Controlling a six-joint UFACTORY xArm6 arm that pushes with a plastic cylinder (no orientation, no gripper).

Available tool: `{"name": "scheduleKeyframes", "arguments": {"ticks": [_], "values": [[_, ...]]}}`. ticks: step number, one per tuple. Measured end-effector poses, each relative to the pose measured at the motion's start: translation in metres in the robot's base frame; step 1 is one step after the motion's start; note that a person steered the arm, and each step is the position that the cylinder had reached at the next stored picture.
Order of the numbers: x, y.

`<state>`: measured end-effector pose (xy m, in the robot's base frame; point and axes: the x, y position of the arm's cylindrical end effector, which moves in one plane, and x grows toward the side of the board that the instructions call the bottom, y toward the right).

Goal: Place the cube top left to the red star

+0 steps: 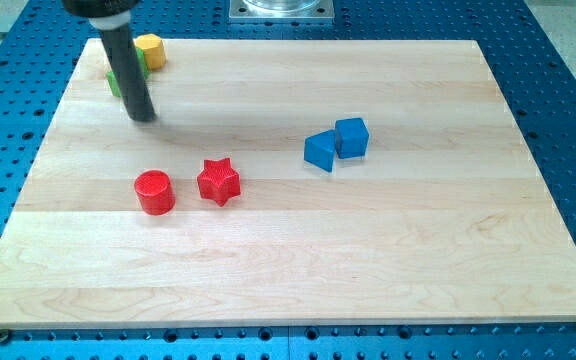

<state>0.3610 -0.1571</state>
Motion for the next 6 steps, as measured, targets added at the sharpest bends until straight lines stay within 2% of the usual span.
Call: {"name": "scheduleKeyframes", "arguments": {"ticks": [2,3,4,5,6], "values": [[-0.012,0.285],[0.019,0.299],[0.017,0.185],[0.003,0.181],[0.028,0.233]]}}
